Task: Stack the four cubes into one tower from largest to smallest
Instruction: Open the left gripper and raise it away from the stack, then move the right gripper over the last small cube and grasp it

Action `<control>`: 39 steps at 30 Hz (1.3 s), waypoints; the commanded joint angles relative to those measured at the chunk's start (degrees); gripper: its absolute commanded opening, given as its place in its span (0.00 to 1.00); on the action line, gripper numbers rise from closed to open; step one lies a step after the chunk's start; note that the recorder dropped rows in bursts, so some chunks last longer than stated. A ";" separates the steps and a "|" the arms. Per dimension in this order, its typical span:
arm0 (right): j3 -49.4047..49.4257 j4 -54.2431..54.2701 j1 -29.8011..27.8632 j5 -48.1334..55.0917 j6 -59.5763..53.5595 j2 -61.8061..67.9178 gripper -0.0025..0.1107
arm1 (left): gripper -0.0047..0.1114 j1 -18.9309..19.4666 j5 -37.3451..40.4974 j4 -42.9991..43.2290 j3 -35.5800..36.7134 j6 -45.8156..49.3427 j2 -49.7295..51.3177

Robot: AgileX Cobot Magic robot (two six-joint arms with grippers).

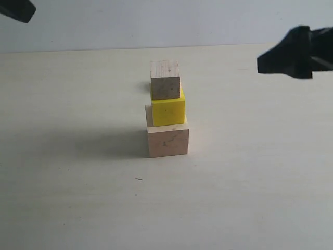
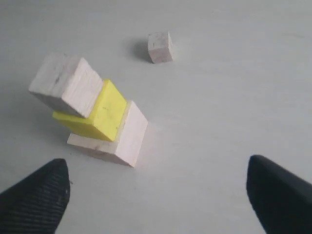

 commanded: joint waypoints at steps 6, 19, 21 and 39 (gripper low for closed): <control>-31.31 -11.42 5.18 11.34 9.79 24.16 0.85 | 0.05 0.59 -10.81 -0.66 18.72 -3.02 -17.81; -78.36 -13.33 5.31 25.38 14.37 63.63 0.85 | 0.05 0.59 -14.17 -0.40 36.37 -4.66 -36.69; -85.41 -13.33 5.31 27.47 14.37 69.67 0.85 | 0.05 0.59 -14.85 -0.30 38.67 -4.66 -37.41; -96.70 -20.60 12.69 22.59 15.20 85.97 0.85 | 0.05 0.59 -18.49 -0.53 45.31 -7.44 -37.41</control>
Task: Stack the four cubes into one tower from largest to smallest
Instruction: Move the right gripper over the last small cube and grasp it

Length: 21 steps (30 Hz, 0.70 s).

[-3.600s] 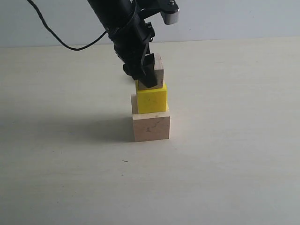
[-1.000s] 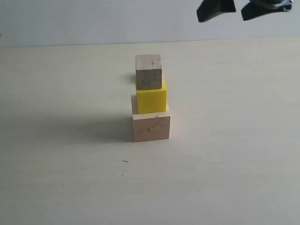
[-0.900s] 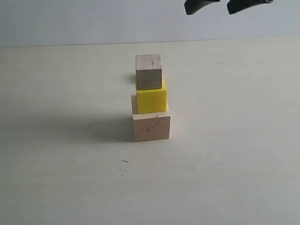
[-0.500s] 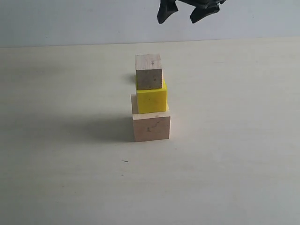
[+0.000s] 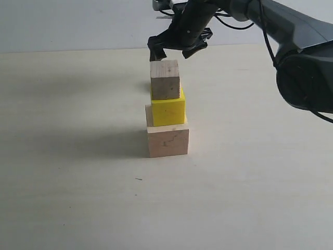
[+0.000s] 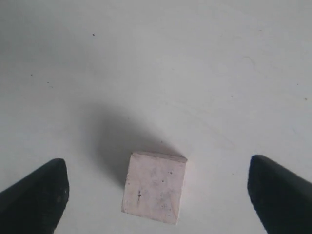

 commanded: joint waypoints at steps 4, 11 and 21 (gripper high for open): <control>-0.75 -0.25 0.30 0.17 0.33 0.69 0.85 | 0.05 0.15 -1.18 -0.33 0.27 -0.94 -0.26; -0.75 -3.22 1.87 0.78 2.45 0.95 0.85 | 0.05 0.15 -1.38 -0.43 0.27 -1.53 -0.26; -0.75 -4.51 1.87 3.84 5.07 4.68 0.85 | 0.05 0.15 -1.38 -0.43 0.27 -2.29 -0.26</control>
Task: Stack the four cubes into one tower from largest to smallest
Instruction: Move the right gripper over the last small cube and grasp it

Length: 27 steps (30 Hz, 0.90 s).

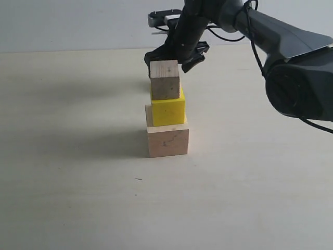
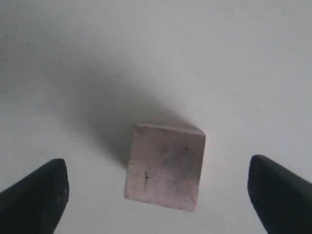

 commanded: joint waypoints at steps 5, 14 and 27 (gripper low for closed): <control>-0.42 -1.29 -0.10 0.02 0.95 2.33 0.84 | 0.05 0.15 -0.93 -0.66 0.27 -0.88 -0.26; -0.42 -1.29 0.01 -0.75 0.95 2.33 0.33 | 0.05 0.15 -0.93 -1.72 0.27 -0.88 -0.26; -0.42 -7.68 0.01 0.47 3.48 -2.81 0.02 | 0.05 0.15 -1.67 -1.73 0.27 -0.68 -0.26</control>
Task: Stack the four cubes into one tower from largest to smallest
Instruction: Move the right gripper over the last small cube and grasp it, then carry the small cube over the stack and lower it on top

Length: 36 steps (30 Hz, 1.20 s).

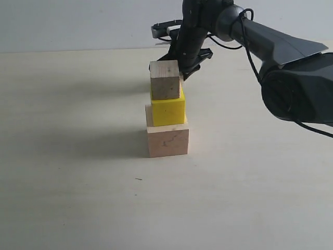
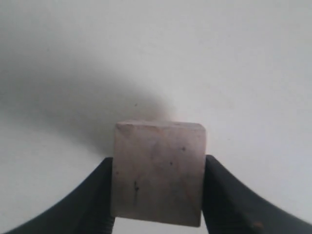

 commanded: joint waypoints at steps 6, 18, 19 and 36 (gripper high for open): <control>-0.42 -2.93 -0.26 1.75 3.68 -9.43 0.02 | 0.05 0.15 -4.24 -0.62 0.27 -0.24 -0.26; -0.42 -4.04 -0.77 3.23 9.33 -17.56 0.02 | 0.05 0.15 -6.45 -0.62 0.27 2.78 -4.13; -0.42 -4.04 -0.77 3.23 9.60 -18.02 0.02 | 0.05 0.15 -6.48 -0.62 0.27 3.02 -4.72; 4.88 -1.34 -0.65 3.23 13.74 -34.38 0.02 | 0.05 0.15 -9.47 -0.39 5.27 4.73 -20.00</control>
